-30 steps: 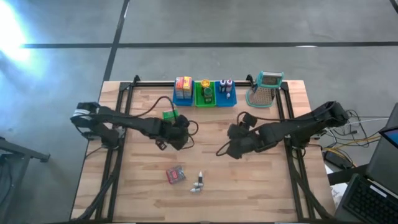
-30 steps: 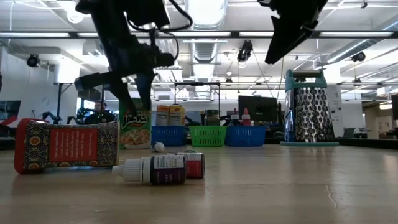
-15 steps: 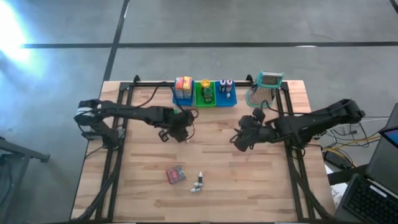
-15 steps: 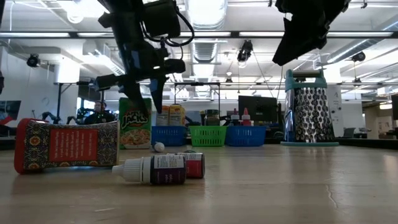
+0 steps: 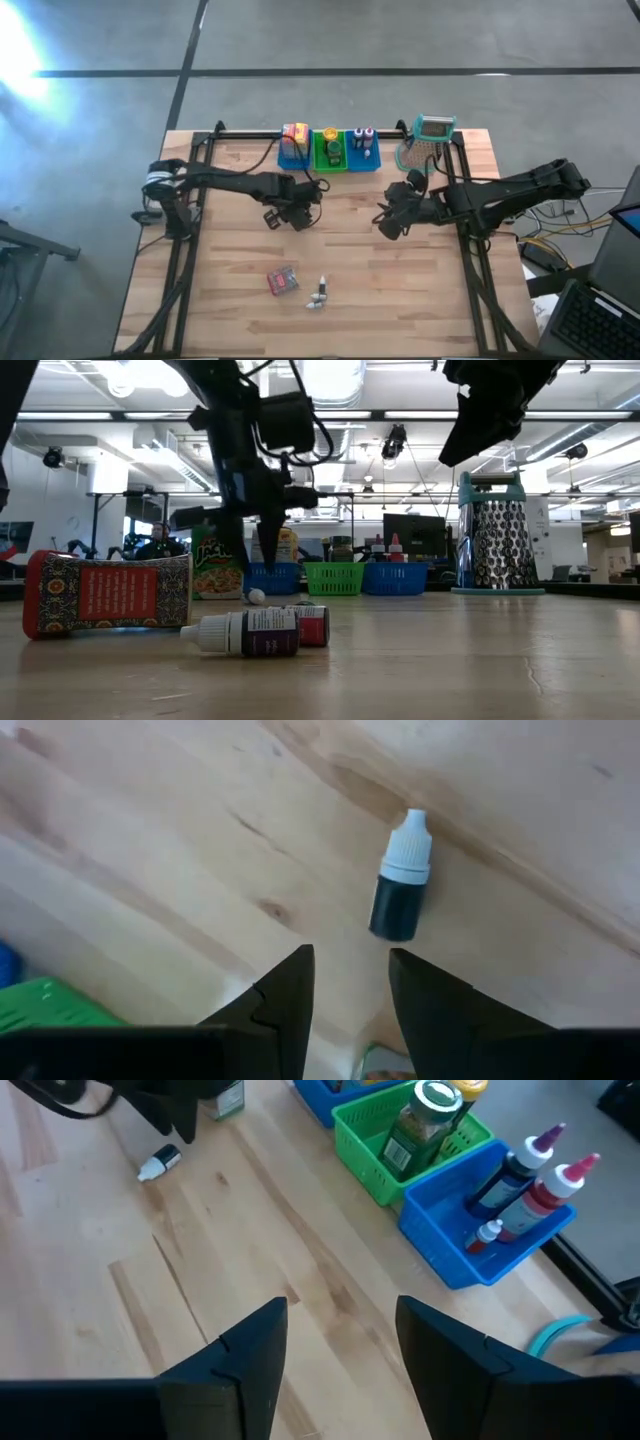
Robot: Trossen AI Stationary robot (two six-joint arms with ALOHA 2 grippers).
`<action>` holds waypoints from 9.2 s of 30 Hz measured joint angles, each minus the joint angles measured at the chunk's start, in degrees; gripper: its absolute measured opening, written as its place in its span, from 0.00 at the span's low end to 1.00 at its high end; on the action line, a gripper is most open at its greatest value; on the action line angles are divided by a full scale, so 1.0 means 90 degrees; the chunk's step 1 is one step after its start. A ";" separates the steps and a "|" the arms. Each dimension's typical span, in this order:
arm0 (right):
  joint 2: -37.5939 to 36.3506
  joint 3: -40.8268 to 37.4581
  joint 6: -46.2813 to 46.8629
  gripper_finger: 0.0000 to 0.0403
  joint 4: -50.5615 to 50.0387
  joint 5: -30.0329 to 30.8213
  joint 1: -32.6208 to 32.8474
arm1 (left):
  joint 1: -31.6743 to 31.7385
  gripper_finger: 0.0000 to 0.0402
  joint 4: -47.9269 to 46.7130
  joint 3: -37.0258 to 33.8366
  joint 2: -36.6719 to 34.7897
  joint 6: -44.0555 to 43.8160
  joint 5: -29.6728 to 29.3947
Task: Pick & Place Kitchen Items
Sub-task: Put the small green food coloring bottle into the right blue bin
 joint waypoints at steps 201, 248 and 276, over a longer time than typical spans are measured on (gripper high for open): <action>-0.0453 -0.1462 -0.1871 0.14 0.4261 -0.0796 -0.2065 | -0.0289 0.49 0.9869 -0.4102 -0.2753 -0.6540 -0.0313; 0.3096 -0.1452 -0.2196 0.13 0.7893 -0.1896 -0.4287 | -0.0291 0.49 0.9871 -0.4312 -0.3026 -0.6635 -0.0313; 0.4173 -0.1200 -0.2361 0.13 0.8499 -0.1848 -0.4503 | -0.0292 0.49 0.9866 -0.4312 -0.3024 -0.6633 -0.0312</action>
